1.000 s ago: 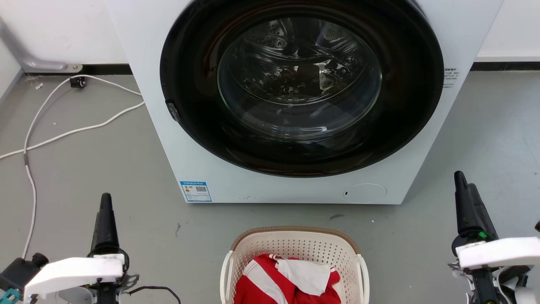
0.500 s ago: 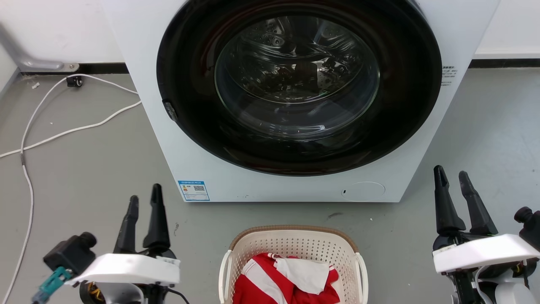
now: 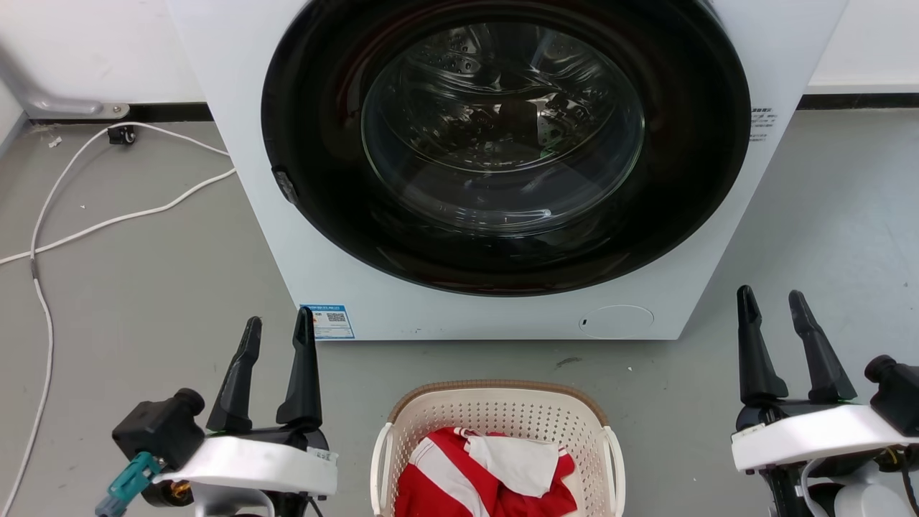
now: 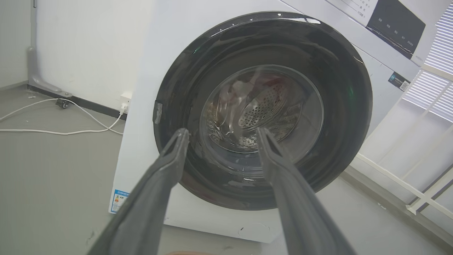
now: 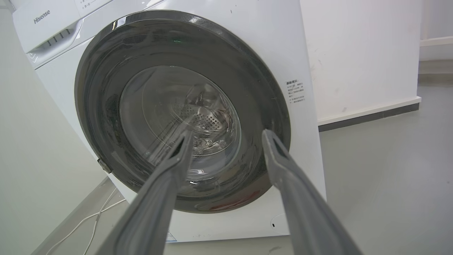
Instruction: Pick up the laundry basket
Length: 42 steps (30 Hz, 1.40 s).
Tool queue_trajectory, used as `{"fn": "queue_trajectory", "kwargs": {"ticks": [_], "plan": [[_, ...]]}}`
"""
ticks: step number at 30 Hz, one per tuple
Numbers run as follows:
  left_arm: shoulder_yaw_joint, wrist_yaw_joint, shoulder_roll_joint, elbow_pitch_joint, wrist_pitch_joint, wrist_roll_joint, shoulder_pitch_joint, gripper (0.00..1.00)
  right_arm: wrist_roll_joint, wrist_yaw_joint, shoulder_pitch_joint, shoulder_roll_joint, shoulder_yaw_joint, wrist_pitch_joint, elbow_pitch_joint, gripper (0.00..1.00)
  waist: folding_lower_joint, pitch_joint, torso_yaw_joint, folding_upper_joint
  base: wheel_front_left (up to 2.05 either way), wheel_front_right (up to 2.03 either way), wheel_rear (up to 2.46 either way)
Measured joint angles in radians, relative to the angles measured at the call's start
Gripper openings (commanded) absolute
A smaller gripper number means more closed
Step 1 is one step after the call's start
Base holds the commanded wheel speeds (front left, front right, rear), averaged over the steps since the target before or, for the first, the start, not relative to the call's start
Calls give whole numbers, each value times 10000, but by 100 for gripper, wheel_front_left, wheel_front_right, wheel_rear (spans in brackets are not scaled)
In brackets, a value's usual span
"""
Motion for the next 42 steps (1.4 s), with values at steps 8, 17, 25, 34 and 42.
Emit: {"fn": "queue_trajectory", "kwargs": {"ticks": [8, 17, 25, 34, 42], "plan": [[-746, 671, 546, 194, -209, 1476, 4, 100, -466, 2, 95, -2, -180, -190, 566, 100, 0, -2, -24, 0, 0, 0, 0], [-1695, 1578, 1037, 257, -408, 2146, -1, 100, -1009, 4, 99, -2, -284, -410, 861, 100, 0, -27, -65, 0, 0, 0, 0], [-1973, 1685, 1206, 334, -571, 2391, 3, 100, -1770, 4, 138, -2, -90, -587, 1068, 100, -1, -54, -36, 0, 0, 0, 0], [-1983, 1210, 1106, 686, -767, 3028, 174, 100, -2688, 17, 138, -2, 75, -761, 1212, 100, -1, -23, -52, 0, 0, 0, 0], [-1860, 1097, 938, 761, -920, 3622, 206, 100, -3256, 17, 128, -4, 115, -936, 1198, 100, -1, 100, -99, 0, 0, 0, 0]]}}
